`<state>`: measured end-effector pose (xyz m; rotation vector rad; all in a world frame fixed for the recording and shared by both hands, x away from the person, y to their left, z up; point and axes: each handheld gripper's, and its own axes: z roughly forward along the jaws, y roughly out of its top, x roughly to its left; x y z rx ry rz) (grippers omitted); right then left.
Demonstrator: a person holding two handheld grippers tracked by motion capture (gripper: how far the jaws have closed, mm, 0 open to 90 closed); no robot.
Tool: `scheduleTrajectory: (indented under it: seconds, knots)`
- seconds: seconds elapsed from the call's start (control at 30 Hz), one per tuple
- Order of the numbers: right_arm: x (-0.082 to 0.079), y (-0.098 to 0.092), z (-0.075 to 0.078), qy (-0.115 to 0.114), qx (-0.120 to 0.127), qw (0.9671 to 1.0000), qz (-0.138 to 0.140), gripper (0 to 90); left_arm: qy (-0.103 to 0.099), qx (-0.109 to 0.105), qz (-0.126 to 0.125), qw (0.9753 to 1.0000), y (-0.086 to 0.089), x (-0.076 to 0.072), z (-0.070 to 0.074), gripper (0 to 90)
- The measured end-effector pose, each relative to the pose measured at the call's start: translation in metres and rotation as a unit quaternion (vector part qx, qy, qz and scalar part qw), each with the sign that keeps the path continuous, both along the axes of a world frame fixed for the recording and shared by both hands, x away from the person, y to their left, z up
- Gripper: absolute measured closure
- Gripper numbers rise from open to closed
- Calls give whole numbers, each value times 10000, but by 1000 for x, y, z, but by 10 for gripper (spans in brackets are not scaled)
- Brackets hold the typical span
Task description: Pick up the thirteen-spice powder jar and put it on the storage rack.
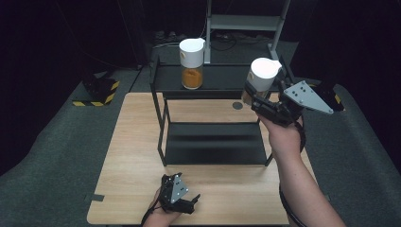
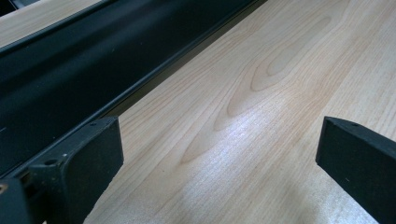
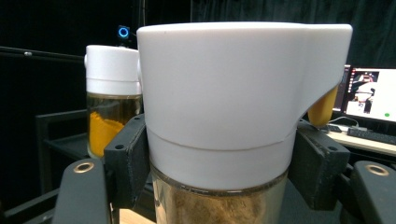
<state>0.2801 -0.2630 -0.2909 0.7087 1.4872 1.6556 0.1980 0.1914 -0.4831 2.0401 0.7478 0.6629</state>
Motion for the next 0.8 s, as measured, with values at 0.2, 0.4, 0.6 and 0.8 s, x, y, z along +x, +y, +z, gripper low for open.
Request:
scheduleTrajectory:
  seconds: [0.2,0.4,0.6,0.8]
  knots:
    - [10,5,6,12,35,10000,-31,301,-18,-10,4,10000,0,-1,0,10]
    - [18,11,11,49,36,9999,-84,301,-9,-26,8,10000,1,-1,0,10]
    - [26,16,14,92,32,9998,-144,300,-34,-43,10,10000,2,-1,-1,10]
    - [36,20,18,152,52,9996,-210,301,-39,-68,13,10000,2,-2,-1,10]
